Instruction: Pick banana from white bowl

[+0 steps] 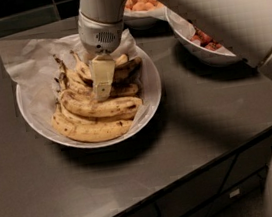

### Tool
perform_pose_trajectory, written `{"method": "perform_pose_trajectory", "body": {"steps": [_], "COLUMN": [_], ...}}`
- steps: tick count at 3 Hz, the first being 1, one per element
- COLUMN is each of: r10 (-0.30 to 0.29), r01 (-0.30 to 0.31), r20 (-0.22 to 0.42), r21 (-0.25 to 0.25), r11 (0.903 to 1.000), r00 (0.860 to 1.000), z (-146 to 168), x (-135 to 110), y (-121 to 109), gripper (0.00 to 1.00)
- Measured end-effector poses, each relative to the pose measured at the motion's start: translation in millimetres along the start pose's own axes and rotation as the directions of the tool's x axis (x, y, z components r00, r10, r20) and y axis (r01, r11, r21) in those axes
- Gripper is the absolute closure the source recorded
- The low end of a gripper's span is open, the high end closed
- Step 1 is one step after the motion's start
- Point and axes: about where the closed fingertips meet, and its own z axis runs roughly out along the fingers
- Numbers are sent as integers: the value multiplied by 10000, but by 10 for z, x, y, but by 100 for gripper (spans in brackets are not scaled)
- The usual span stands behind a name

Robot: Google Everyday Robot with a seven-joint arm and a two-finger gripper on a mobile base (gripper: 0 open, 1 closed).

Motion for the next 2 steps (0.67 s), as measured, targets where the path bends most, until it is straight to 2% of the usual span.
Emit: {"method": "perform_pose_trajectory", "body": {"steps": [1, 2], "r10": [-230, -382], "r01": [230, 382], "r20": [27, -30], "r21": [-168, -219], "r11": [9996, 9990], "r00": [9997, 9993], "z": [71, 90], "x": [-110, -190], "y": [-33, -68], "gripper": [32, 33]}}
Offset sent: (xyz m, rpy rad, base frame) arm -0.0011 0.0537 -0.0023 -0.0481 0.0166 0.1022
